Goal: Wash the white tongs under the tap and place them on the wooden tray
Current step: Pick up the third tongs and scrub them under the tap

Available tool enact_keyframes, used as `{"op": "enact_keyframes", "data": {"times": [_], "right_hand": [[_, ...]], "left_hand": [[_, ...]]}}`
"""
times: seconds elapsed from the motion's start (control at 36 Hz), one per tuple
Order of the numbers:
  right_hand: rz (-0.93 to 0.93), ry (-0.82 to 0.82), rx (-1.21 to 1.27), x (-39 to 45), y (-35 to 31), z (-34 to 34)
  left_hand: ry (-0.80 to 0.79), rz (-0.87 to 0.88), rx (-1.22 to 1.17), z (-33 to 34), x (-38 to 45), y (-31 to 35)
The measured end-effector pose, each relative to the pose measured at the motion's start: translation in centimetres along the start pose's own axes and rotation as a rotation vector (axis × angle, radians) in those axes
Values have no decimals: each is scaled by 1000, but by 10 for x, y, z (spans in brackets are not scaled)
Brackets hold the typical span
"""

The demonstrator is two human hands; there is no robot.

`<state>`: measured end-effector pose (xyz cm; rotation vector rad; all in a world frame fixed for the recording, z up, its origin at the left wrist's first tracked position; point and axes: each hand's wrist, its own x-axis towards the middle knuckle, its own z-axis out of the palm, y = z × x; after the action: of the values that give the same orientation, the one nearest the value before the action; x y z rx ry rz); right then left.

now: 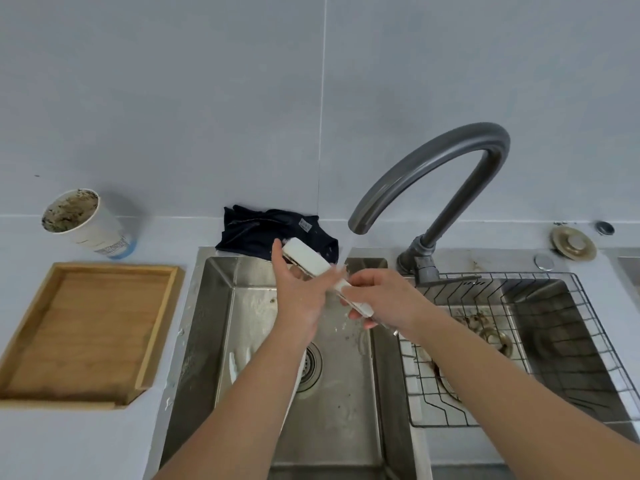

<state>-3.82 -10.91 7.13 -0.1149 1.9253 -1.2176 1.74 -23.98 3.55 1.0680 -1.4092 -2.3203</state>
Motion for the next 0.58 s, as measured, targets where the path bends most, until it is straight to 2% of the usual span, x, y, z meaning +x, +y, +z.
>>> {"op": "enact_keyframes", "data": {"times": [0.19, 0.25, 0.36, 0.42, 0.58], "right_hand": [[50, 1, 73, -14, 16, -12], [39, 19, 62, -19, 18, -14], [25, 75, 75, -25, 16, -8], [5, 102, 44, -27, 15, -5], [-23, 82, 12, -41, 22, -13]], "left_hand": [[164, -4, -58, -3, 21, 5], [122, -15, -85, -1, 19, 2], [-89, -63, -66, 10, 5, -12], [-135, -57, -84, 12, 1, -15], [47, -47, -23, 12, 7, -3]]}}
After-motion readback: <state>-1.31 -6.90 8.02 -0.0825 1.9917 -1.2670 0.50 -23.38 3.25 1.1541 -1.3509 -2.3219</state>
